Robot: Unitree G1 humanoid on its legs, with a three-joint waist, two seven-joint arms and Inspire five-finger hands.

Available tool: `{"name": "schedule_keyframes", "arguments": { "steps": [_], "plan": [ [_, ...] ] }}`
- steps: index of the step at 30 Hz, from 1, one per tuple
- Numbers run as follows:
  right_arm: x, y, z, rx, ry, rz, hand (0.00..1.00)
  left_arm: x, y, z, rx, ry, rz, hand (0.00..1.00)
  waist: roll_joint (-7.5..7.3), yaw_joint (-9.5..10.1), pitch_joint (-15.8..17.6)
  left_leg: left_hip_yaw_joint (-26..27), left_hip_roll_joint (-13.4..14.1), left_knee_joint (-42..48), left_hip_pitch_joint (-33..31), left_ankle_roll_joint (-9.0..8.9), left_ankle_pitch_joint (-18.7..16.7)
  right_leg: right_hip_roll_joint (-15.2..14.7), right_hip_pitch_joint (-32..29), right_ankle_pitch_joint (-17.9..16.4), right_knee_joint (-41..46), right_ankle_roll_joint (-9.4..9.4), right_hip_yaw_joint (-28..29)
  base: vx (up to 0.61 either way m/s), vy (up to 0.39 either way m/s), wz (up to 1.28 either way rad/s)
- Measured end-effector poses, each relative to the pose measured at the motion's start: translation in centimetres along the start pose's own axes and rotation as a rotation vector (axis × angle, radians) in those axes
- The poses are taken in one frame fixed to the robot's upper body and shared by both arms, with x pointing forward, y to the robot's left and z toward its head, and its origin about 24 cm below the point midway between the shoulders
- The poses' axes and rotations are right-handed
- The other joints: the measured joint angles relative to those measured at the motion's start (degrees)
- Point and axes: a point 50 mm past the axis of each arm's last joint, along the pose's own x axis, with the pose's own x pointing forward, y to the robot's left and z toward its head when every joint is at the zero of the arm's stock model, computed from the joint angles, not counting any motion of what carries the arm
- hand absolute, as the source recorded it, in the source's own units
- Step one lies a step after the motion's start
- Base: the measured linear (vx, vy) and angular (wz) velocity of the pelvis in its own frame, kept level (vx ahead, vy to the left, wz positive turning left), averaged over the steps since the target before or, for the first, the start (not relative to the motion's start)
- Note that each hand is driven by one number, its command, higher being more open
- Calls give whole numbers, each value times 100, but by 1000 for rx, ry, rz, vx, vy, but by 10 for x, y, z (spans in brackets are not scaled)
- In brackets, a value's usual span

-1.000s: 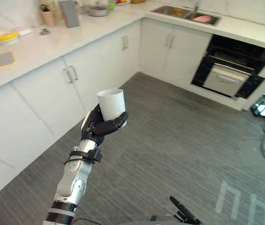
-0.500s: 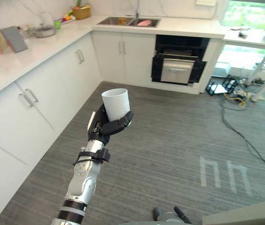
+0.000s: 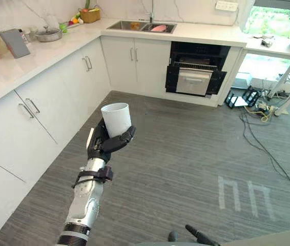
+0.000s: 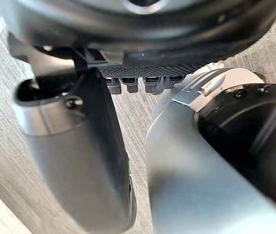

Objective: Walk over to the sink, pick up the cup, carry it to the dishwasher, place the cup inside the dishwasher, then close the dishwasher door

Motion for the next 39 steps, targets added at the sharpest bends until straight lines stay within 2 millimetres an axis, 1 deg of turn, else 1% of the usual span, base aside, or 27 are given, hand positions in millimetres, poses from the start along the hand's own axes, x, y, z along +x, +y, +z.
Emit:
{"name": "schedule_keyframes", "arguments": {
  "steps": [6,10,11,13,14,15,16,17,18,19,20,21,22,23,24,25,26,27,28,30,31,33,34,35,37,38,39],
  "plan": [
    [-1,-3,-4,6,7,-9,100,-5,1,-6,-12,22,12,0,-4,-33,10,-135,53,224,-90,45,-79,-6,134,7,-84,-3,-126,-2,-8,10],
    [-5,-14,-14,35,18,-46,100,-32,9,-36,-97,146,107,0,25,58,55,-276,250,846,-170,49,-430,62,495,62,-321,-21,-239,-31,-24,14],
    [-6,-15,-15,57,12,-53,100,-41,13,-46,-133,193,150,0,41,88,75,-302,284,970,-239,89,-538,61,471,58,-264,-19,-252,-106,15,4],
    [-4,-14,-15,99,-4,-52,100,-51,18,-57,-197,249,216,0,78,169,43,-281,266,1023,-483,285,-670,7,144,14,1,20,-216,-105,34,0],
    [0,-8,-9,125,-25,-39,100,-53,19,-63,-237,269,248,0,73,167,255,-285,213,1106,-505,431,-740,-349,-507,-946,2005,-61,-598,-43,30,27],
    [-2,-11,-9,198,-64,-36,100,-59,18,-74,-266,331,263,0,-27,125,397,-412,-8,1228,-363,527,-883,-878,-936,-1373,4015,-155,-890,-18,32,39],
    [-2,-12,-8,210,-83,-40,100,-61,17,-78,-275,356,268,0,-100,94,453,-460,-79,1287,-285,525,-978,-1028,-1006,-1328,4500,-228,-930,0,36,49],
    [-5,-15,-3,214,-131,-48,100,-70,15,-89,-297,433,278,0,-156,42,512,-654,-298,1287,-82,518,-1101,-1369,-1164,-1063,5233,-615,-926,37,38,67],
    [-4,-14,-2,216,-157,-48,100,-73,10,-94,-293,481,252,0,-139,-55,517,-885,-388,1150,50,565,-1097,-1427,-1307,-719,5606,-581,-738,47,32,76],
    [-4,-12,-2,226,-165,-45,100,-73,8,-95,-296,489,244,0,-119,-105,524,-980,-389,1078,84,587,-1084,-1377,-1322,-810,5635,-467,-683,90,-24,82],
    [-2,-6,-5,237,-170,-33,100,-71,4,-96,-304,488,230,0,-79,-157,548,-1171,-355,974,78,606,-1072,-1173,-1341,-1173,5244,-345,-673,107,-72,67],
    [1,2,-8,255,-185,-18,100,-67,1,-95,-307,484,210,0,-52,-187,556,-1428,-331,843,53,611,-1067,-931,-1400,-1407,4582,-270,-655,123,-99,64],
    [1,4,-10,253,-187,-17,100,-65,-1,-94,-307,482,196,0,-18,-206,548,-1521,-310,771,53,613,-1064,-814,-1443,-1415,4207,-244,-652,165,-140,74],
    [2,7,-17,265,-187,-17,100,-60,-5,-93,-304,478,155,0,-51,-285,594,-1745,-267,611,89,608,-1062,-658,-1455,-1339,3279,-185,-658,233,-186,73],
    [2,8,-19,271,-190,-21,100,-58,-8,-91,-299,474,128,0,-41,-295,584,-1823,-255,473,159,575,-1047,-612,-1458,-1153,2524,-139,-628,360,-271,75],
    [2,8,-20,262,-191,-26,100,-56,-13,-90,-291,469,85,0,-153,-286,604,-1841,-271,319,335,442,-1008,-624,-1421,-598,1731,-110,-618,457,-311,39],
    [0,5,-20,255,-194,-40,100,-56,-20,-91,-292,473,62,0,-95,-253,677,-1856,-219,237,521,284,-961,-540,-1294,-251,1706,-107,-712,432,-249,1],
    [-1,2,-15,246,-206,-50,100,-57,-25,-92,-305,478,52,0,72,-186,679,-1856,-111,171,599,206,-917,-401,-1267,-266,1728,-104,-775,519,-229,-58],
    [2,10,-4,235,-238,-36,100,-53,-30,-85,-290,448,4,0,206,-26,682,-1689,44,103,834,166,-639,-219,-1459,-365,2346,-143,-860,391,-161,-74],
    [3,15,-2,239,-245,-25,100,-49,-31,-79,-285,422,-17,0,62,24,729,-1556,52,112,1012,-22,-457,-300,-1500,-553,2762,-291,-1092,289,-174,-42],
    [4,21,-7,256,-247,-18,100,-44,-33,-71,-284,388,-56,0,-94,14,657,-1482,50,263,1057,-72,-428,-366,-1488,-982,3049,-310,-1082,232,-172,-5],
    [3,21,-14,283,-244,-27,100,-43,-36,-67,-283,371,-90,0,-160,3,567,-1606,143,765,940,-77,-430,-335,-1336,-1422,3052,-398,-1091,248,-192,-1],
    [2,18,-16,284,-241,-36,100,-43,-37,-67,-279,372,-96,0,-132,-3,543,-1703,195,1010,871,-77,-431,-321,-1237,-1556,2991,-459,-1133,259,-190,9],
    [-2,9,-21,294,-241,-64,100,-43,-38,-68,-281,383,-100,0,-11,-31,468,-1870,339,1584,677,-114,-411,-261,-1034,-1696,2872,-458,-1242,257,-160,22],
    [-8,-3,-29,294,-237,-102,100,-42,-40,-66,-286,371,-103,0,137,-21,407,-2098,698,2857,198,-450,-187,-111,-711,-1893,2753,-516,-1387,254,-149,23],
    [-13,-12,-30,277,-242,-126,100,-42,-41,-62,-296,349,-98,0,251,14,394,-2298,999,3854,-252,-514,295,47,-475,-2005,2630,-589,-1412,280,-121,-12],
    [-15,-16,-29,238,-242,-133,100,-48,-37,-59,-310,330,-70,0,324,62,358,-2351,1290,4629,-607,-342,1282,296,-149,-2037,2324,-695,-1346,292,-102,-29]
  ]
}}
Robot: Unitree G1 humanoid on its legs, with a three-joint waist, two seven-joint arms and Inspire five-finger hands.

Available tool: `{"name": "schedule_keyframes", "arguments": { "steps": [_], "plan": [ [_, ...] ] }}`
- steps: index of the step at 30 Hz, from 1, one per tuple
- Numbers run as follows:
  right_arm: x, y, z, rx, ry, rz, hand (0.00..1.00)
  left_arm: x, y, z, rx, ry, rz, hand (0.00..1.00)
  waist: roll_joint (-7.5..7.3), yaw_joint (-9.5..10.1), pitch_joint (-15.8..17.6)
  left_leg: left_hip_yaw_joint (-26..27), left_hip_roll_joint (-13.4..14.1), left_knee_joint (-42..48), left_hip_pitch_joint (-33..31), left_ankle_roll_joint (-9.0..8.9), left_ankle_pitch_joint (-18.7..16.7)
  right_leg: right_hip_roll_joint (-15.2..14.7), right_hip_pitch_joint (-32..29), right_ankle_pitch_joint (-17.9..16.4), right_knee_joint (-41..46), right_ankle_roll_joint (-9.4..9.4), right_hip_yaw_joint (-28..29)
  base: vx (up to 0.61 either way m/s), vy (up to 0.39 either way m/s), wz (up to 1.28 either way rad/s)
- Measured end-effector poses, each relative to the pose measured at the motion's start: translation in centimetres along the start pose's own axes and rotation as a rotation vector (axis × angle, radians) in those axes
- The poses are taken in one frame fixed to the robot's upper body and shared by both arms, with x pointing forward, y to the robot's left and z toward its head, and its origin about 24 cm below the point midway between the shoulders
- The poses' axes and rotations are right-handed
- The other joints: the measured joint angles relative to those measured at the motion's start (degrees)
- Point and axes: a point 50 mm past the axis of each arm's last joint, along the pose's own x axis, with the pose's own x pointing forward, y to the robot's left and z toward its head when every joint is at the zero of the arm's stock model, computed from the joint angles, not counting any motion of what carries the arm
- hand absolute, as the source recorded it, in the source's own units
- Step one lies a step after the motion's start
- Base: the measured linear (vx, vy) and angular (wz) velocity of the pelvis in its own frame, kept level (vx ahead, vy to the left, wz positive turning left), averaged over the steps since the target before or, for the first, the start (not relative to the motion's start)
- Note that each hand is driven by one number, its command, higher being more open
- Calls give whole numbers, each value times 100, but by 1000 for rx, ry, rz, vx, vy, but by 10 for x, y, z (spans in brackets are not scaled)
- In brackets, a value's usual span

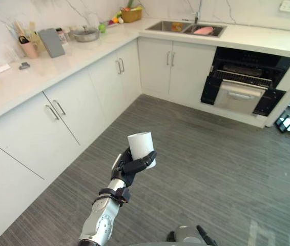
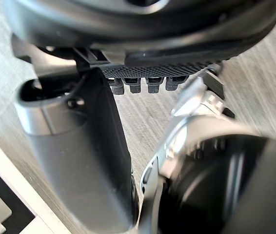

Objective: Walk over to the sink, pick up the cup, carry it to the dishwasher, place the cup inside the dishwasher, then close the dishwasher door

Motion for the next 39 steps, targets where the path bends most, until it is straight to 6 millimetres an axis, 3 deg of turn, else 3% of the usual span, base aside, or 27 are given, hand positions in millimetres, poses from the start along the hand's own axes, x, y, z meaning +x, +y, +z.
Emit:
{"name": "schedule_keyframes", "arguments": {
  "steps": [1,2,3,5,6,7,9,10,12,13,14,15,16,17,18,20,22,24,26,28,29,30,31,32,33,36,39],
  "plan": [
    [0,0,2,-25,-7,8,100,-4,2,1,-1,-8,14,0,-27,26,7,-5,126,353,-163,37,491,85,203,11,-201,-41,50,328,-78,-43],
    [1,8,8,-74,-36,41,100,-5,4,5,26,-22,21,0,-46,96,25,36,298,1150,-656,172,183,163,516,14,-469,-74,132,397,-89,-40],
    [5,24,23,-126,-88,99,100,-5,1,6,45,-34,21,0,-83,165,52,164,294,1512,-1172,559,-447,169,783,42,-721,-131,234,331,-70,-42],
    [9,67,54,-207,-206,253,100,-7,0,8,49,-47,31,0,-119,311,81,653,248,770,-1622,756,-1205,152,1054,60,-1033,-134,481,348,-52,-71],
    [6,106,74,-252,-306,376,100,-9,1,8,53,-55,46,0,-126,363,85,874,64,-388,-1780,672,-1420,136,1141,54,-1122,-77,644,401,-26,-80],
    [3,127,83,-267,-357,440,100,-10,1,8,57,-57,55,0,-136,380,91,887,-106,-1127,-1812,616,-1434,113,1171,77,-1152,19,717,412,29,-72],
    [-16,183,112,-305,-531,618,100,-19,1,5,77,-57,74,0,-118,453,81,791,-627,-3739,-1839,103,-990,99,1328,169,-1296,208,906,488,96,-58],
    [-25,202,124,-313,-613,679,100,-22,1,5,93,-56,75,0,-129,531,91,750,-729,-4117,-2060,-31,-852,139,1492,190,-1438,313,965,507,153,-40],
    [-31,209,138,-314,-691,699,100,-23,2,5,98,-58,77,0,-108,614,80,924,-810,-4190,-2191,106,-719,174,1844,143,-1588,482,964,473,181,-19],
    [-32,208,143,-303,-717,686,100,-25,6,6,112,-59,87,0,-227,689,76,864,-898,-3994,-2092,466,-191,60,2082,75,-1570,576,1002,576,238,0],
    [-32,204,149,-299,-736,663,100,-25,10,8,114,-65,101,0,-347,662,8,730,-1046,-3821,-2077,713,-37,-108,2106,69,-1344,587,1008,720,291,-1],
    [-32,201,155,-299,-752,647,100,-26,13,10,115,-75,115,0,-381,652,6,595,-1208,-3658,-2057,919,-35,-257,1987,59,-904,605,1057,747,298,-1],
    [-31,198,157,-287,-754,628,100,-27,18,13,116,-87,138,0,-554,636,9,696,-1443,-3468,-1892,1162,-270,-579,1802,58,-103,658,1105,638,254,-11],
    [-30,197,156,-279,-750,618,100,-28,21,15,119,-91,150,0,-635,625,2,774,-1555,-3402,-1764,1162,-396,-759,1684,128,341,785,1089,647,237,-20],
    [-27,196,153,-259,-734,601,100,-29,26,16,133,-89,170,0,-743,591,-54,900,-1724,-3253,-1542,1227,-722,-1080,1414,529,1197,1306,1002,519,165,-15],
    [-24,192,145,-240,-700,585,100,-25,29,22,191,-95,162,0,-741,535,-56,855,-1863,-3336,-1092,1250,-1011,-1444,958,1562,2508,1558,863,578,168,4],
    [-20,182,133,-234,-656,555,100,-18,24,28,223,-110,128,0,-717,435,-42,644,-1949,-3615,-542,1212,-1151,-1711,442,1351,3971,1210,585,516,91,36],
    [-19,171,117,-240,-619,523,100,-11,19,33,273,-122,95,0,-614,318,24,418,-1870,-3918,122,1101,-1423,-1602,-324,852,4632,542,504,391,-26,32],
    [-24,163,106,-192,-611,505,100,-6,13,35,303,-120,51,0,-619,155,79,149,-1755,-3852,316,985,-1670,-1238,-1108,581,4207,454,759,301,-161,64],
    [-36,148,99,-129,-633,475,100,-2,1,30,306,-98,-30,0,-552,-34,162,-179,-1541,-3806,496,782,-1875,-1004,-1480,498,2417,578,703,443,-324,97],
    [-44,139,97,-112,-653,457,100,-4,-8,27,311,-88,-90,0,-605,-57,145,-269,-1501,-3792,645,599,-2030,-995,-1357,729,385,689,508,554,-386,50],
    [-49,135,100,-113,-675,460,100,-8,-16,26,310,-90,-139,0,-717,-19,127,-257,-1496,-3644,911,392,-2325,-994,-1148,1552,-821,551,281,548,-336,31],
    [-50,133,103,-117,-683,459,100,-9,-20,23,305,-81,-158,0,-618,-20,121,-245,-1375,-3565,1065,309,-2427,-940,-990,1973,-847,487,115,617,-294,-27],
    [-51,132,112,-123,-703,464,100,-9,-29,18,278,-78,-200,0,-329,103,85,62,-1053,-3517,1364,149,-2565,-836,-925,2039,-560,311,-215,583,-218,-46],
    [-53,138,121,-119,-728,490,100,-6,-37,21,271,-97,-240,0,-188,141,71,399,-873,-3422,1527,125,-2564,-723,-1002,1601,-33,158,-157,532,-194,-51],
    [-67,154,133,-109,-799,558,100,-2,-50,33,283,-157,-321,0,-75,127,-3,691,-667,-3237,1666,-19,-2373,-587,-1164,1025,653,36,-60,400,-200,-30],
    [-82,158,143,-87,-886,590,100,-2,-59,43,305,-209,-397,0,-70,34,-77,615,-269,-1954,1202,-44,-1776,-372,-911,560,619,10,-158,408,-251,-11]
  ]
}}
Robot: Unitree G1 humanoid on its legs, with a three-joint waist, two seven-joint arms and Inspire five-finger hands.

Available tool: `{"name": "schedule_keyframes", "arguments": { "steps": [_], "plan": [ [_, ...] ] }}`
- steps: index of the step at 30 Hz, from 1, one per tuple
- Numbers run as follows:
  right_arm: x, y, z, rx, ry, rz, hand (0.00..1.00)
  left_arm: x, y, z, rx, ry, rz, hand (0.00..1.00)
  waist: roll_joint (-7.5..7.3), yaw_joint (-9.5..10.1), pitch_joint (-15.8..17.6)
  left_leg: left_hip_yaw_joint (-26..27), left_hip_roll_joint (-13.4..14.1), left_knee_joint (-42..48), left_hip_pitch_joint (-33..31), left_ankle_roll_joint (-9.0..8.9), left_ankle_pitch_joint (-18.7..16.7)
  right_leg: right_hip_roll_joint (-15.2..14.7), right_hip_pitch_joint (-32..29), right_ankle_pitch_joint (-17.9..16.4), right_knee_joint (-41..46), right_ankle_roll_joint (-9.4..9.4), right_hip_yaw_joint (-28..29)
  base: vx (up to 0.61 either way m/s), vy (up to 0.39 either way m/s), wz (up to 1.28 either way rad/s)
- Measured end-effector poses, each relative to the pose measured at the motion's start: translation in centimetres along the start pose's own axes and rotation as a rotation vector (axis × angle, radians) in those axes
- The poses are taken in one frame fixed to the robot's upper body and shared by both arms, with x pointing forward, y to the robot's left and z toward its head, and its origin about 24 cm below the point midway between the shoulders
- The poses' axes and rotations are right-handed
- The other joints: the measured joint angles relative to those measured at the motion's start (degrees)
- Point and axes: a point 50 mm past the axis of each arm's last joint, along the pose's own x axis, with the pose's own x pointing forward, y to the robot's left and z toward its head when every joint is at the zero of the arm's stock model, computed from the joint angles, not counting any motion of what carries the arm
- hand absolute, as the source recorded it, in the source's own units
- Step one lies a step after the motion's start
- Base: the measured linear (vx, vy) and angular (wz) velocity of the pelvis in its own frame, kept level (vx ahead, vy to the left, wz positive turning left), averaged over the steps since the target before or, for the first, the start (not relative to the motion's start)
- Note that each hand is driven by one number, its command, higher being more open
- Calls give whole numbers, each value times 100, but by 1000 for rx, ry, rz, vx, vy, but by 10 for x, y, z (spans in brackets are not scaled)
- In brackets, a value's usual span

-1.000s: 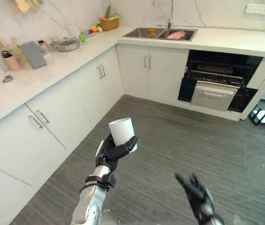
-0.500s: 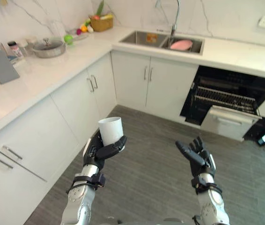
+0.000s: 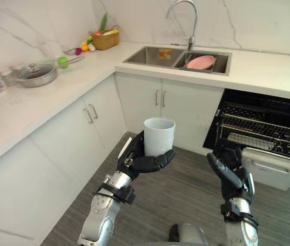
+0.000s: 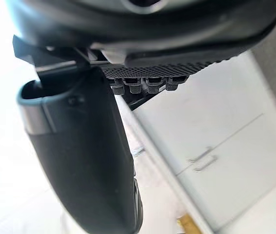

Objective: Walk over to the sink, pick up the cup, carry it to the dishwasher, place the cup inside the dishwasher, then close the dishwasher door

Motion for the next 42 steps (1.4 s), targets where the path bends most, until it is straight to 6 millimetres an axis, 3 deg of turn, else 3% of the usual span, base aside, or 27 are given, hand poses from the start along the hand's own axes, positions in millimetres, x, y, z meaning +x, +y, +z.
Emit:
{"name": "schedule_keyframes", "arguments": {
  "steps": [1,2,3,4,5,7,8,10,12,14,15,17,19,21,22,24,25,27,28,31,33,34,35,36,38,39,42],
  "plan": [
    [0,-2,6,6,-35,-18,100,0,-1,0,-3,-9,-2,0,3,1,-1,-71,226,928,-370,-1,666,120,260,-140,-126,-39,39,271,-162,-20],
    [-1,-4,10,9,-61,-31,100,0,-1,0,-5,-16,2,0,11,5,-8,-328,523,2022,-931,2,1755,279,562,-216,-370,-68,112,421,-192,-29],
    [-1,-5,13,5,-73,-33,100,0,-2,0,-6,-22,3,0,50,17,-20,-444,630,2579,-1237,-65,1918,360,709,-230,-482,-88,156,376,-79,-44],
    [-1,-8,17,-2,-96,-50,100,0,-3,0,-15,-32,7,0,59,54,-18,-419,776,3868,-1923,84,1788,456,1165,-266,-796,-115,277,392,-47,-41],
    [-1,-7,18,-3,-105,-49,100,0,-3,0,-15,-34,9,0,39,51,-6,-298,803,4121,-2105,161,1662,466,1357,-274,-939,-120,323,393,-30,-48],
    [0,-2,22,3,-134,-25,100,-1,-3,1,-13,-49,15,0,13,83,9,186,843,3839,-2487,659,1081,470,1872,-273,-1312,-150,539,353,-17,-57],
    [3,6,24,15,-152,6,100,-1,-3,3,-12,-63,30,0,10,152,8,554,857,3066,-2608,787,741,460,2043,-287,-1443,-129,745,402,15,-91],
    [13,22,26,37,-169,76,100,-2,-3,3,-30,-75,53,0,-14,204,-5,970,633,1016,-2613,697,540,397,2071,-299,-1498,-44,1065,497,74,-94],
    [22,33,29,53,-185,147,100,-1,-9,0,-39,-68,32,0,-44,185,-9,579,-128,-2078,-2583,282,936,217,2061,-388,-1522,107,1362,459,161,-69],
    [26,28,28,65,-173,141,100,-4,-13,-3,-24,-55,7,0,-45,175,-6,310,-324,-2635,-2760,58,1100,147,2144,-514,-1580,322,1497,465,273,-54],
    [26,22,23,69,-149,119,100,-7,-14,-5,-14,-41,-10,0,-64,193,2,377,-360,-2616,-2670,245,1437,57,2325,-686,-1588,541,1575,564,375,-65],
    [25,16,14,81,-108,89,100,-13,-9,-6,15,-16,-31,0,-290,198,73,348,-561,-2146,-2464,437,1771,-272,2597,-837,-1510,727,1696,427,327,-74],
    [24,9,10,68,-88,63,100,-14,-6,-4,34,-13,-47,0,-497,40,46,351,-933,-1496,-2464,819,1302,-765,2494,-794,-980,829,1785,485,388,-44],
    [24,2,12,60,-92,31,100,-7,-7,1,47,-35,-70,0,-526,-42,48,510,-1018,-1077,-2433,912,932,-958,2324,-549,-493,1083,1955,352,296,-18],
    [25,1,12,59,-91,18,100,-3,-8,3,52,-44,-80,0,-527,-52,48,558,-1026,-1000,-2391,923,804,-990,2241,-407,-308,1101,1997,412,363,-38],
    [26,-5,13,63,-92,-19,100,7,-9,10,73,-74,-109,0,-548,-106,57,658,-1049,-990,-2172,945,553,-1061,1856,164,481,1236,1985,258,241,-35],
    [25,-9,14,85,-101,-50,100,16,-14,15,92,-92,-161,0,-620,-128,60,807,-1111,-1110,-1895,996,432,-1251,1394,891,1339,1294,1876,192,182,-35],
    [27,-8,12,88,-99,-52,100,23,-19,18,102,-101,-200,0,-660,-132,79,1101,-1140,-1357,-1408,1041,349,-1596,906,1388,2228,1111,1574,240,186,-72],
    [27,-7,11,90,-88,-44,100,24,-21,17,105,-98,-197,0,-654,-155,81,1288,-1103,-1523,-1134,1041,346,-1736,510,1051,2854,867,1194,176,107,-80],
    [28,-6,10,92,-77,-31,100,25,-19,17,102,-100,-158,0,-663,-200,85,1546,-996,-1703,-791,931,284,-1750,-16,539,2728,665,373,139,30,-67],
    [29,-5,15,84,-83,-19,100,25,-16,19,102,-98,-131,0,-757,-242,99,1750,-907,-1605,-704,709,55,-1466,-159,378,729,569,-116,104,-111,-58],
    [28,-5,16,81,-88,-17,100,25,-15,19,97,-96,-131,0,-831,-238,67,1804,-944,-1545,-715,583,-37,-1332,-102,556,-212,550,-174,125,-114,-54],
    [31,-7,21,69,-101,-15,100,25,-14,17,90,-83,-136,0,-891,-270,119,1702,-1065,-1524,-696,462,-113,-1149,33,1185,-1153,426,-105,157,-41,-72],
    [34,-10,28,52,-121,-20,100,28,-22,13,62,-65,-152,0,-533,-205,139,1283,-1123,-1717,-723,456,-109,-826,143,1207,-1639,465,-210,162,10,-90],
    [35,-9,28,62,-123,-22,100,28,-28,10,52,-54,-174,0,-406,-104,165,1565,-1034,-1920,-502,441,-47,-766,201,1202,-1741,459,-729,159,48,-124],
    [31,-5,23,79,-109,-17,100,29,-32,9,45,-45,-181,0,-370,-87,175,1835,-882,-1857,-315,315,-149,-762,278,1191,-1624,387,-1042,169,-4,-119],
    [19,4,26,98,-118,15,100,35,-38,9,22,-52,-199,0,-367,-195,174,2147,-555,-1594,-71,122,-470,-553,231,1058,-1195,66,-994,183,-37,-72]
  ]
}}
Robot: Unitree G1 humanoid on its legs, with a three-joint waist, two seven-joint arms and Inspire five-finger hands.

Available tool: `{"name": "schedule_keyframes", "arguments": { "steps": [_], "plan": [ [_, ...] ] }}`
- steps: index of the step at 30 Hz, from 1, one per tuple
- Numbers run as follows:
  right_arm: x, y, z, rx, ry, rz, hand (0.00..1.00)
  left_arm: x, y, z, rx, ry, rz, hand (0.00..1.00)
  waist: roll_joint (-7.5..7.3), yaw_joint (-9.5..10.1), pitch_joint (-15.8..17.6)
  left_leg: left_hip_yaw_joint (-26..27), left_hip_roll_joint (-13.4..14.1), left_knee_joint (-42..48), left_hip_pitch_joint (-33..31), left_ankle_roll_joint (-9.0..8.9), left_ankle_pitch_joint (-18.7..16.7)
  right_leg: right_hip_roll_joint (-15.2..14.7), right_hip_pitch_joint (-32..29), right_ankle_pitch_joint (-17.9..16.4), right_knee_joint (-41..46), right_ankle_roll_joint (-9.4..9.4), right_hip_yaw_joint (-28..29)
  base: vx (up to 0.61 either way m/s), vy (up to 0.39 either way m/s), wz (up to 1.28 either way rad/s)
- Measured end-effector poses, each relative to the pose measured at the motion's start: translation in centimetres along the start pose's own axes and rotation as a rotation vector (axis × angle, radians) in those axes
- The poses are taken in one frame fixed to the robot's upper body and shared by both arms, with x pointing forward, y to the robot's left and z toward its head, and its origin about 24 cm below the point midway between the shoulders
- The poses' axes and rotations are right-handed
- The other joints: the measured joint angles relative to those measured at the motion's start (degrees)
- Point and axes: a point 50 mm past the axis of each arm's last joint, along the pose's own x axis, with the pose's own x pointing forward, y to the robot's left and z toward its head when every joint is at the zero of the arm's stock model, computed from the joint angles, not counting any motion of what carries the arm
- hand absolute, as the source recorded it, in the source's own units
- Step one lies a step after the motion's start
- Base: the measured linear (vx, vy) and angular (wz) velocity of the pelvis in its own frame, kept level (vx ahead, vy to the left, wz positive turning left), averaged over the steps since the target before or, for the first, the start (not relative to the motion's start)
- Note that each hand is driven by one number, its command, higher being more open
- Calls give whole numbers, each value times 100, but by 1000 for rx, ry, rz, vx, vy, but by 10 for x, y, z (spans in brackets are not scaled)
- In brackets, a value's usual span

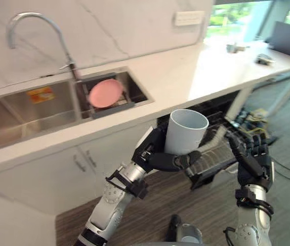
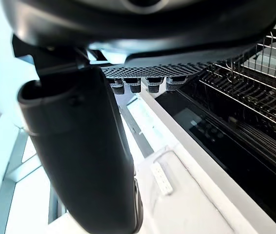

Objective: Walk over to the sink, pick up the cup, carry it to the dishwasher, place the cup inside the dishwasher, then close the dishwasher door

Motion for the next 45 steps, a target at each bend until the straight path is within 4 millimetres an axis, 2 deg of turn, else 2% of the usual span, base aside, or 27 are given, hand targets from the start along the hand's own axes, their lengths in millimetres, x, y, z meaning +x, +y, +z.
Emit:
{"name": "schedule_keyframes", "arguments": {
  "steps": [4,7,9,11,12,13,14,15,16,17,18,19,20,21,22,23,24,26,27,28,29,31,33,37,41,43,45],
  "plan": [
    [1,0,4,-1,-20,3,100,11,-3,8,16,-39,-58,0,16,-16,-25,103,-49,-198,3,-18,48,44,-294,-209,308,-26,118,152,3,-21],
    [3,-5,-5,-2,10,-11,100,12,-1,7,17,-33,-38,0,102,0,-67,-96,-108,-499,34,8,247,39,-294,-238,261,6,109,121,7,4],
    [3,-6,-5,-2,14,-14,100,9,4,5,19,-16,-13,0,117,25,-75,-229,-76,-355,19,49,326,17,-208,-302,252,46,86,79,-40,15],
    [3,-6,-6,-3,18,-13,100,4,10,-1,26,19,6,0,126,114,-87,-269,174,487,-164,55,326,39,3,-370,102,75,85,53,-80,3],
    [3,-5,-7,-3,22,-9,100,-1,12,-4,26,37,16,0,169,155,-106,-311,563,1538,-509,263,401,157,215,-400,-148,101,64,36,-104,-5],
    [4,-5,-8,-5,26,-6,100,-3,12,-5,27,44,21,0,196,182,-94,-343,801,2131,-707,536,540,258,347,-399,-302,102,68,55,-181,-12],
    [4,-4,-10,-7,37,2,100,-8,13,-8,20,58,38,0,270,225,-54,-556,1282,3256,-1137,1090,1089,496,661,-401,-586,98,127,82,-161,-23],
    [5,-1,-11,-7,43,16,100,-13,13,-12,3,71,60,0,290,277,-25,-1150,1515,4103,-1556,938,1532,636,899,-380,-759,48,226,102,-133,-30],
    [7,1,-11,-6,43,25,100,-16,11,-15,-9,80,69,0,340,288,-39,-1382,1527,4349,-1725,756,1383,681,966,-382,-788,25,280,142,-53,-52],
    [10,6,-12,4,37,42,100,-22,9,-20,-31,97,83,0,372,326,-45,-1692,1363,4465,-1984,710,1057,687,1028,-399,-802,-16,464,148,-16,-84],
    [13,13,-14,13,38,65,100,-27,6,-24,-50,110,90,0,367,420,-42,-1900,1038,4149,-2104,659,759,653,1022,-398,-829,-19,720,146,-3,-99],
    [13,16,-16,19,43,78,100,-29,6,-26,-56,116,95,0,359,453,-36,-1965,897,3866,-2120,627,644,640,1022,-397,-845,-21,853,144,28,-115],
    [14,24,-20,30,57,106,100,-33,5,-28,-64,127,106,0,358,482,-35,-2143,635,3102,-2111,631,491,635,1058,-393,-899,-26,1097,170,57,-109],
    [15,32,-24,39,73,133,100,-35,4,-30,-61,136,111,0,358,468,-36,-2418,390,2185,-2044,632,435,618,1066,-391,-930,-26,1301,202,100,-100],
    [15,34,-26,42,79,143,100,-35,4,-30,-58,137,111,0,357,460,-36,-2599,260,1720,-2009,623,440,598,1054,-389,-933,-20,1392,163,113,-88],
    [15,39,-29,44,94,162,100,-35,4,-29,-59,132,116,0,358,454,-37,-2956,54,862,-1952,542,495,557,1005,-372,-932,52,1587,137,157,-86],
    [15,41,-31,38,112,178,100,-35,5,-28,-64,124,126,0,394,444,-60,-3142,-62,165,-1889,434,715,539,934,-340,-941,158,1788,172,251,-101],
    [16,38,-31,6,134,192,100,-33,4,-28,-73,115,130,0,595,403,-184,-3033,-16,-371,-1854,413,1616,621,891,-310,-977,369,1997,203,274,-67],
    [16,36,-32,-1,141,187,100,-33,3,-28,-75,113,129,0,640,393,-222,-2958,19,-430,-1798,48,1689,628,889,-305,-1006,431,2055,190,204,-37],
    [14,33,-35,1,153,167,100,-34,5,-26,-59,113,123,0,497,339,-253,-2793,-196,-694,-1635,135,1714,437,907,-276,-1084,583,2131,192,232,-23],
    [12,30,-35,2,154,157,100,-33,7,-25,-51,111,120,0,430,319,-258,-2763,-322,-843,-1602,199,1758,328,915,-222,-1128,683,2140,167,207,-9],
    [12,29,-35,6,156,144,100,-33,11,-23,-37,110,124,0,390,276,-263,-2709,-506,-1094,-1532,290,1828,171,915,-174,-1234,784,2145,120,160,2],
    [12,28,-37,5,177,146,100,-35,17,-21,-26,107,157,0,402,258,-258,-2677,-602,-1249,-1368,303,1838,93,1028,-164,-1352,875,2153,116,97,-3],
    [11,29,-40,2,213,177,100,-36,31,-2,4,30,282,0,406,243,-263,-2655,-567,-1399,-1223,287,1829,157,1229,-73,-1664,892,2115,55,-12,-3],
    [13,32,-40,15,223,217,100,-36,47,18,54,-109,458,0,397,246,-260,-2465,-473,-1401,-1153,233,1783,278,1426,224,-2168,868,2124,-2,-36,-22],
    [15,36,-40,54,221,242,100,-35,53,25,87,-159,535,0,383,244,-254,-2392,-440,-1401,-1120,226,1773,321,1487,348,-2361,852,2124,-45,-39,-26],
    [19,38,-38,185,225,266,100,-31,61,28,154,-202,641,0,368,239,-247,-2348,-398,-1405,-1066,225,1772,389,1489,356,-2389,839,2118,-64,-37,-15]
  ]
}}
